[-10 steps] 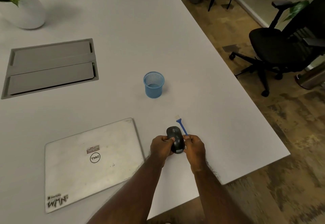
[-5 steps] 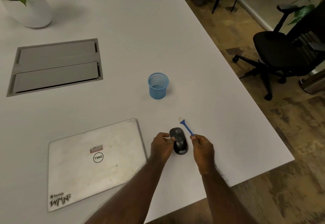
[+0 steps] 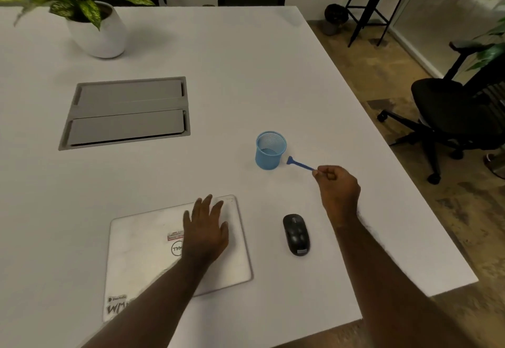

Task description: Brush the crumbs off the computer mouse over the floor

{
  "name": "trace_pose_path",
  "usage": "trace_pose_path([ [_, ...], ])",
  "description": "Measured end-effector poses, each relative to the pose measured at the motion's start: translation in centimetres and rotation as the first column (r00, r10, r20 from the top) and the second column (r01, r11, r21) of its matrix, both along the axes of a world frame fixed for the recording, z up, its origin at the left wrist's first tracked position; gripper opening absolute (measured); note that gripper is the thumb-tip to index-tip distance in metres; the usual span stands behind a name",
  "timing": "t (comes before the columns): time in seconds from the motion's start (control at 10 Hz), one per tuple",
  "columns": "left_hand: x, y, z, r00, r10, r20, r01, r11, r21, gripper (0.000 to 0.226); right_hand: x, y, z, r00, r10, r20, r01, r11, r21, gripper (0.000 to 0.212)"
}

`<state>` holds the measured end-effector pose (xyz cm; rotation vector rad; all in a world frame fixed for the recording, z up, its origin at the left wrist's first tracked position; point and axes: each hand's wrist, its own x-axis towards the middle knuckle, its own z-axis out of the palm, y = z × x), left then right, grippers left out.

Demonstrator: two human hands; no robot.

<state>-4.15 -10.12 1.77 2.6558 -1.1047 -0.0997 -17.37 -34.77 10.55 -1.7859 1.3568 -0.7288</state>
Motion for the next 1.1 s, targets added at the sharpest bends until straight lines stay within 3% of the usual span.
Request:
trace_pose_path([
  [0.1,1.5,1.9,-0.7,0.998,-0.034,0.049,0.028,0.992,0.125,0.058,3.1,-1.0,0.7,0.999,0.045,-0.023,-0.046,0.997,-0.07,0.02],
  [0.3,3.3,3.9,-2.9,0.998,-0.058,0.01,0.055,0.976,0.21,0.062,8.2,-2.3,0.4,0.986,0.104,-0.129,-0.126,0.978,-0.168,0.022],
  [0.6,4.5,5.1,-4.6,0.995,-0.042,-0.094,0.064,0.968,0.244,0.064,12.2,-2.4,-2.4,0.918,0.167,-0.358,-0.226,0.965,-0.129,0.024],
  [0.8,4.4,5.0,-4.5,0.994,-0.03,-0.11,0.056,0.969,0.239,0.064,12.6,-1.1,-2.8,0.895,0.232,-0.382,-0.288,0.953,-0.097,0.033],
  [1.0,4.5,5.3,-2.2,0.994,-0.004,-0.112,0.034,0.965,0.261,0.068,10.5,-0.1,-0.6,0.868,0.228,-0.441,-0.318,0.938,-0.142,0.04],
  [1.1,3.8,5.5,-0.6,0.996,0.027,-0.08,-0.01,0.98,0.201,0.069,8.6,0.7,0.7,0.843,0.24,-0.481,-0.374,0.905,-0.203,0.04],
])
